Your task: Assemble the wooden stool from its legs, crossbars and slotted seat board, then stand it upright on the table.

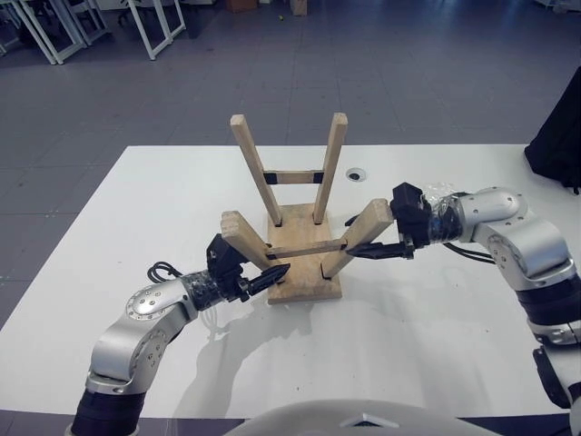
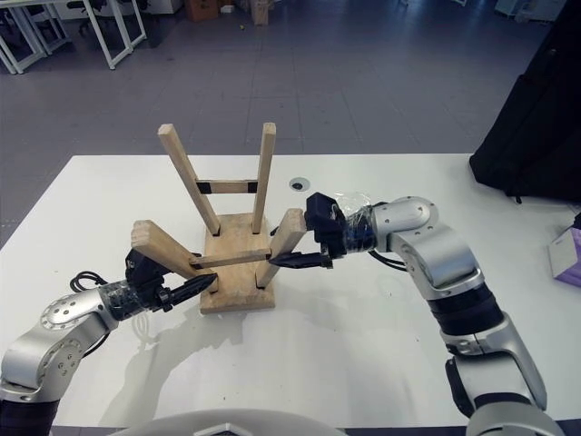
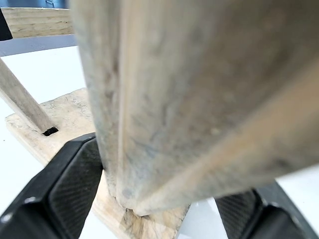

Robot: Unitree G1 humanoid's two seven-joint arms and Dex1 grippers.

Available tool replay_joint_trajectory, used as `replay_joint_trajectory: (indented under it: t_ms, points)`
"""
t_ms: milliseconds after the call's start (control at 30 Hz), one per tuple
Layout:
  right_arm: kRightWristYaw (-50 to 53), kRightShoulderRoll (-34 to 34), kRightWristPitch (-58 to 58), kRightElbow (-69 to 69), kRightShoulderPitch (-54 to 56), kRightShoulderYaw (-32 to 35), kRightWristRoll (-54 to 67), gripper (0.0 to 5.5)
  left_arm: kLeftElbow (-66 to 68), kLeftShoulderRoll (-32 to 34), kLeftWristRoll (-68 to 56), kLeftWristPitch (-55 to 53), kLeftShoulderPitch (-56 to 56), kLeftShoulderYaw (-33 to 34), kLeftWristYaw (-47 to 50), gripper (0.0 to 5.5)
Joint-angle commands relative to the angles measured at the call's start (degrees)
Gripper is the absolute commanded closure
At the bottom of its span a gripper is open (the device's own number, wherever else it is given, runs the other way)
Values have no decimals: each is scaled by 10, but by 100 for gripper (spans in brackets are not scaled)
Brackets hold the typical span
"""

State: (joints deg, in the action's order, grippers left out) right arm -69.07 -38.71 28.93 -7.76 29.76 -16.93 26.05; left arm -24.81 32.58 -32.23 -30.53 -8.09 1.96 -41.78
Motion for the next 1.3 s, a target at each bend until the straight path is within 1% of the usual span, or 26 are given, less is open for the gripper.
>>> replay_joint_trajectory:
  t_ms: [33, 67, 133, 167, 200, 300, 400, 500, 633, 733, 833, 967, 1067, 1200, 1300]
  points:
    - [23, 14, 23, 29, -46, -47, -43, 203, -5, 0, 3, -3, 12, -26, -15, 224]
    - [26, 10, 23, 29, -50, -43, -44, 182, -6, 1, 2, -3, 11, -24, -15, 224]
    - [33, -1, 17, 29, -61, -38, -49, 159, -9, 2, 1, -4, 9, -22, -14, 224]
    - [36, -5, 17, 28, -68, -36, -52, 135, -12, 2, -1, -4, 8, -21, -13, 224]
    - [38, -8, 19, 24, -78, -34, -55, 125, -14, 3, -3, -5, 8, -20, -12, 224]
    - [52, -19, 22, 16, -118, -22, -66, 70, -17, 2, -4, -7, 9, -23, -12, 224]
    - [75, -22, 21, 20, -153, -9, -78, 70, -19, 3, -5, -7, 7, -21, -12, 224]
    - [99, -4, 31, 6, -175, -5, -76, 70, -24, -2, -4, -9, 6, -23, -4, 224]
    - [121, 26, 17, 32, -164, -17, -98, 70, -51, -32, -7, -7, -6, -35, 26, 224]
    - [127, 38, 13, 34, -160, -13, -101, 70, -46, -48, -7, -12, 7, -48, 35, 224]
    - [115, 24, 11, 16, -177, -7, -98, 70, -47, -61, -14, -19, 21, -59, 37, 224]
    - [107, 1, 25, -24, -209, 11, -85, 70, -34, -91, -39, -27, 47, -58, 50, 224]
    - [108, -10, 41, -67, -237, 37, -60, 70, -25, -95, -43, -34, 71, -63, 48, 224]
    - [83, -31, 75, -142, -261, 83, 9, 70, -27, -108, -51, -37, 87, -61, 58, 224]
    - [66, -28, 118, -202, -251, 157, 138, 70, -26, -114, -53, -35, 89, -62, 63, 224]
